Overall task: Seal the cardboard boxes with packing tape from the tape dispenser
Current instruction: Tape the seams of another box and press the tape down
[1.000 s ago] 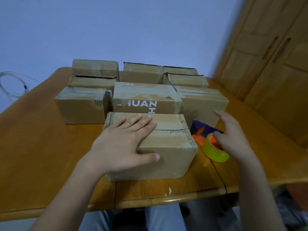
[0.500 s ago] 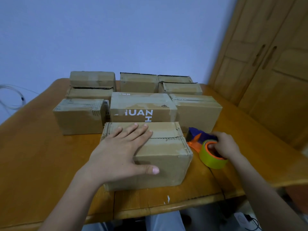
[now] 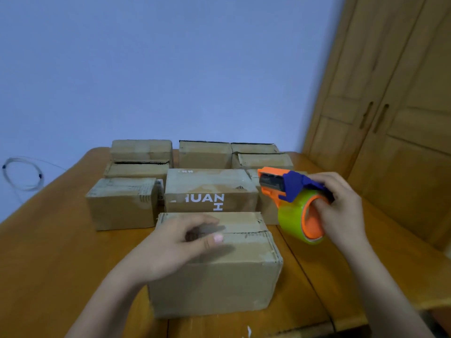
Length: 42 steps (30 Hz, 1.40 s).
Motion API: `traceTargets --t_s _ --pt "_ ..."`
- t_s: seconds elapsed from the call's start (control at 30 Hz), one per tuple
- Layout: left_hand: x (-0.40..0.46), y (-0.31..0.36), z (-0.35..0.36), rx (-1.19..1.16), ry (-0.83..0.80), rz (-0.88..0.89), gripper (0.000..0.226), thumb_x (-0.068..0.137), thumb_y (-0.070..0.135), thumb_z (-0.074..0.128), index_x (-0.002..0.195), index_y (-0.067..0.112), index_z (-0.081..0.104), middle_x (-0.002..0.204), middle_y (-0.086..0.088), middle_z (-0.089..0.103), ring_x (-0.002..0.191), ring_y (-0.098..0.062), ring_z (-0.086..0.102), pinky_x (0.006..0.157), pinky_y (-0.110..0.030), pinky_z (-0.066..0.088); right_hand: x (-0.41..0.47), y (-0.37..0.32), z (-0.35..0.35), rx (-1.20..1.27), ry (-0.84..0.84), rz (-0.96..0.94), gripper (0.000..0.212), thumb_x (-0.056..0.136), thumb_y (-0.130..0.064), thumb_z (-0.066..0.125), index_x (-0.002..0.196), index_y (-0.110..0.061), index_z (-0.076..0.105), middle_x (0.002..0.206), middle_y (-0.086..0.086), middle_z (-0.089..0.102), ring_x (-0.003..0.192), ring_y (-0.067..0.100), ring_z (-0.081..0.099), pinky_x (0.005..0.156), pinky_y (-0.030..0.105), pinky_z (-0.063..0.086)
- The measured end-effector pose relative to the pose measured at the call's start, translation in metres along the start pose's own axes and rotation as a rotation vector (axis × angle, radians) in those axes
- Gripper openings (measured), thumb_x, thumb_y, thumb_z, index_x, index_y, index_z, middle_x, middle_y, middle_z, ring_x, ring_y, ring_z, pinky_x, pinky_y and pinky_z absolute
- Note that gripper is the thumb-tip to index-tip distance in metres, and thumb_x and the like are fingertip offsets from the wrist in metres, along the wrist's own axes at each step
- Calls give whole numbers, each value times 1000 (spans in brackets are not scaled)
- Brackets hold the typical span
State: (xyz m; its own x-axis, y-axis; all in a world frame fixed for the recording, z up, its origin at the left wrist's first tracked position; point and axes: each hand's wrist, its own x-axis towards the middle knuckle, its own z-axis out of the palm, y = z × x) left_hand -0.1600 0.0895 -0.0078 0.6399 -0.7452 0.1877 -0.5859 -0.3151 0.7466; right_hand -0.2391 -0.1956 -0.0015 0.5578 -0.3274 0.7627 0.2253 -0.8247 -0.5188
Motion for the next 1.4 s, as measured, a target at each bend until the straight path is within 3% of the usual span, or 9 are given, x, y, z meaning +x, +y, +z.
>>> traceTargets --t_s 0.07,0.17,0.3,0.5,0.77,0.97,1.07,1.23,1.4 --pt "2 12 -1 -101 170 28 32 85 57 54 96 31 71 98 15 69 92 -1 63 79 -20 48 3 -17 7 30 4 -85 53 60 6 45 97 -29 62 99 -16 59 95 11 54 85 11 39" --pt "7 32 2 -253 299 79 60 84 68 50 81 12 72 78 -4 70 75 -14 66 74 -29 51 6 -35 19 61 4 -189 58 60 7 45 99 -33 61 101 -27 57 97 11 56 85 16 41" --pt "11 56 5 -675 299 -81 60 75 62 47 72 5 65 63 -7 66 55 -16 58 56 -24 47 8 -47 31 85 11 -258 62 58 9 45 100 -34 62 104 -23 58 100 9 55 87 16 39" --pt "12 60 8 -890 347 -80 36 77 46 58 65 12 62 60 -5 61 51 -14 55 51 -23 49 9 -56 39 79 35 -297 51 62 0 41 101 -23 64 101 -13 59 99 0 53 85 11 37" --pt "9 50 5 -908 220 -17 26 86 40 66 73 18 71 74 -8 66 62 -16 61 59 -27 54 9 -51 38 87 58 -267 54 59 7 42 99 -20 65 98 -8 61 95 12 57 84 16 41" --pt "8 45 -1 -967 49 -90 35 79 38 51 89 9 68 79 -8 65 66 -19 61 62 -34 55 14 -46 32 22 96 -303 58 56 12 42 99 -20 65 95 -6 59 93 16 52 85 15 39" --pt "12 47 0 -945 96 -163 36 81 46 67 83 10 66 73 -6 65 62 -16 60 60 -33 56 17 -46 33 -36 104 -346 55 56 14 42 97 -10 69 94 0 59 92 19 51 85 15 39" --pt "19 41 -6 -851 101 -175 18 87 27 59 79 12 62 74 -6 66 64 -13 62 64 -32 59 25 -41 33 -218 53 -495 47 67 0 36 100 -4 69 105 8 67 101 24 58 90 31 44" --pt "27 35 -20 -794 44 -240 22 97 14 47 79 10 59 73 -9 63 60 -16 59 56 -30 56 40 -36 34 -365 -78 -673 49 64 -4 38 106 -9 64 111 9 69 101 26 61 87 40 48"
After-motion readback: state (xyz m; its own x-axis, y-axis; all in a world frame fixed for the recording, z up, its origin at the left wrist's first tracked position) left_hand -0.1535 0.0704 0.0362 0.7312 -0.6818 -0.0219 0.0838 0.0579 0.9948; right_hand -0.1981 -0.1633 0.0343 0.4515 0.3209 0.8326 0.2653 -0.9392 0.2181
